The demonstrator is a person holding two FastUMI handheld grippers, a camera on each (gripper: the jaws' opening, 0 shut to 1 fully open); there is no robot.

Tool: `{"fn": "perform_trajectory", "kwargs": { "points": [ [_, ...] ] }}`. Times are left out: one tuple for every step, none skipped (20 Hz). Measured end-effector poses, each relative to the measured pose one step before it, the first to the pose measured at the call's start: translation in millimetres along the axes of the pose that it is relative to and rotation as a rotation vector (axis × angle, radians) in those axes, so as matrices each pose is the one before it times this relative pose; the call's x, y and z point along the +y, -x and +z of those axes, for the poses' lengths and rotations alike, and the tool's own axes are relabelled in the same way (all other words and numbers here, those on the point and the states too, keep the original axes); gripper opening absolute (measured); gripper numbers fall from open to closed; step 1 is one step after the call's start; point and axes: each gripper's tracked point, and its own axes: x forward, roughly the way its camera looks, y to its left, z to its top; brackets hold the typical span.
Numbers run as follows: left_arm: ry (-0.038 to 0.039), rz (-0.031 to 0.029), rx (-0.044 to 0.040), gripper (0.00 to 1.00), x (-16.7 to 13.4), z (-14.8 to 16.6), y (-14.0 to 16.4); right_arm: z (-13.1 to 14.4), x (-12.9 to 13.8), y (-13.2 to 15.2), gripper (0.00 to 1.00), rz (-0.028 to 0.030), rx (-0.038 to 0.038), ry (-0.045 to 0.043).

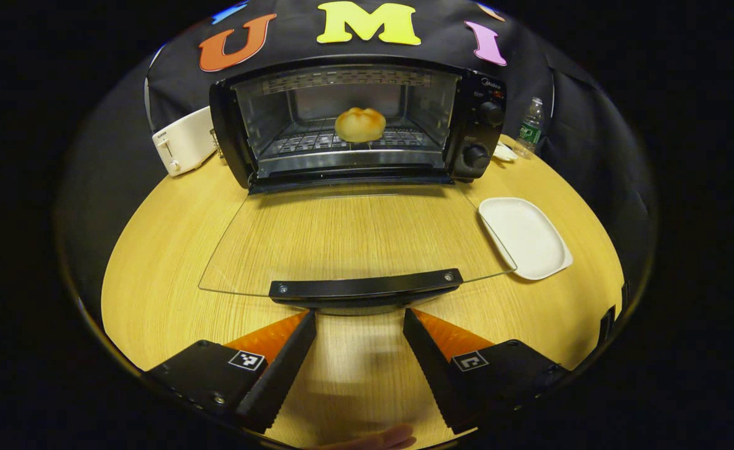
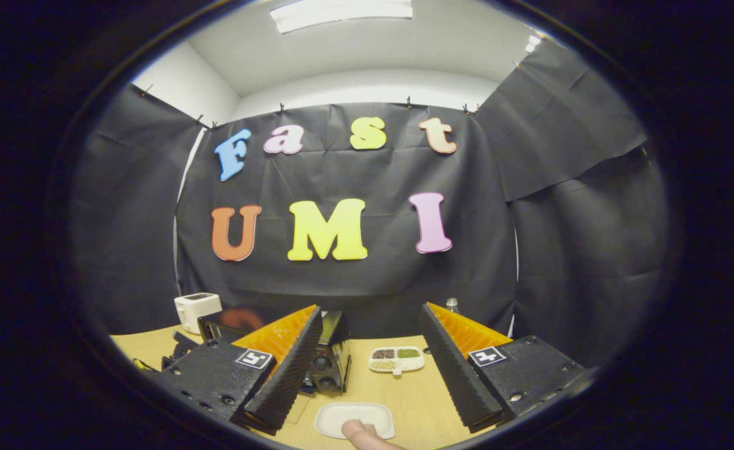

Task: Open the electric oven with the left hand, put the food in, and close the electric oven.

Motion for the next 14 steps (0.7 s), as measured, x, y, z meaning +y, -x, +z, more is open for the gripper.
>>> {"fn": "perform_trajectory", "kwargs": {
  "points": [
    [0.00256,-0.00277,-0.01624,0.94,-0.79,4.79,-2.28,-0.87,-3.27,-0.33,0.95,-0.00647,0.00395,-0.0034],
    [0.00388,-0.00359,0.01179,0.93,0.07,-2.73,0.06,-1.72,-2.47,-0.74,0.95,-0.00444,0.00394,-0.00509],
    [0.00159,-0.00191,-0.00492,0.93,-0.15,2.2,0.41,-1.9,0.18,-1.21,0.95,0.00116,0.00309,-0.00465],
    [-0.00058,0.00016,0.00033,0.93,-0.32,-0.01,0.31,-1.16,0.95,-0.92,0.95,0.00415,0.00511,-0.00412],
    [-0.0019,0.00184,-0.00421,0.93,0.36,1.8,1.66,-1.78,1.02,-0.18,0.95,0.00497,0.0025,-0.00346],
    [-0.00198,0.00257,-0.00643,0.93,-0.28,1.52,1.98,0.73,0.95,-0.73,0.95,0.00367,-0.00059,-0.00186],
    [-0.00257,0.00129,-0.00867,0.93,-0.24,2.89,2.99,0.26,-0.27,-0.74,0.95,-0.0001,-0.00287,-0.00205],
    [-0.00103,-0.00065,-0.00869,0.93,-0.97,3.39,3.27,0.52,-0.64,-0.76,0.95,-0.00181,-0.00357,-0.00208],
    [0.00203,-0.00176,-0.00874,0.93,-0.66,3.91,3.44,-0.02,-0.43,-0.41,0.95,-0.00215,-0.00183,-0.00458],
    [0.00252,-0.00124,-0.00719,0.93,0.18,2.96,3.07,-0.87,-0.04,0.31,0.95,-0.00134,-0.00144,-0.00823],
    [0.00354,-0.00011,-0.00701,0.93,-0.21,4.5,2.67,-2.25,0.75,0.18,0.95,0.00316,0.00058,-0.00897],
    [0.00415,0.00106,-0.00952,0.93,0.34,4.74,3.07,-1.68,0.22,0.31,0.95,0.00199,0.00476,-0.00968],
    [0.00143,0.00116,-0.01167,0.93,-0.4,5.64,2.76,-2.12,0.4,-0.93,0.95,0.00259,0.00513,-0.00725],
    [-0.00274,0.00189,-0.01802,0.93,-0.99,5.88,3.01,-0.99,-0.42,-0.14,0.95,0.00119,0.0052,-0.00435]
  ]
}}
